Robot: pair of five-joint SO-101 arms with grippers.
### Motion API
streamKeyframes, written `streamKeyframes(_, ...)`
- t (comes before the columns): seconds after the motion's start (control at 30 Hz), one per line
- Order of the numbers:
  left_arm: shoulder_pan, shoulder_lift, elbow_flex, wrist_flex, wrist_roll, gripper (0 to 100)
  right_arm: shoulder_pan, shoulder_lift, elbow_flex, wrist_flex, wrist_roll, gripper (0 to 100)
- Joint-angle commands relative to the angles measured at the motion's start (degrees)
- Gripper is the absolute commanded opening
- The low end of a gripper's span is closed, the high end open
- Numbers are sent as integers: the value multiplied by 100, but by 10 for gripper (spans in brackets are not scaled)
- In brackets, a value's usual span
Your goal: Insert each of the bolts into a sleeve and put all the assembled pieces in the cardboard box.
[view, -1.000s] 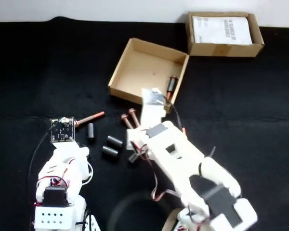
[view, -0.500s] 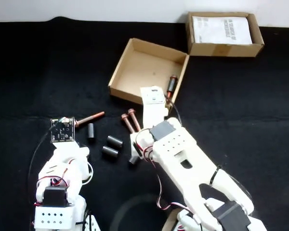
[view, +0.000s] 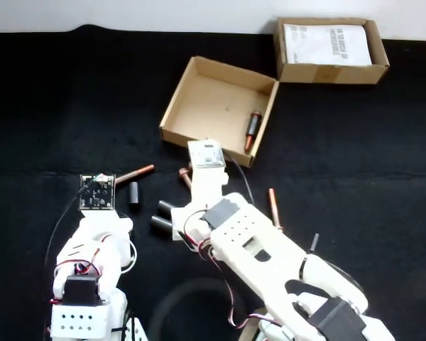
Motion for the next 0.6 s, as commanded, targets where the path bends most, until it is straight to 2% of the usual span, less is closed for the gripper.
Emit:
streamKeyframes(0.0, -48, -48, 110, 26, -18, 14, -13, 224, 4, -92, -255, 220)
streamKeyframes(0.43, -48, -57, 110, 26, -18, 14, -136, 444, 22, -119, -281, 217)
streamKeyframes(0.57, -48, -57, 110, 26, -18, 14, -198, 787, 4, -119, -281, 102)
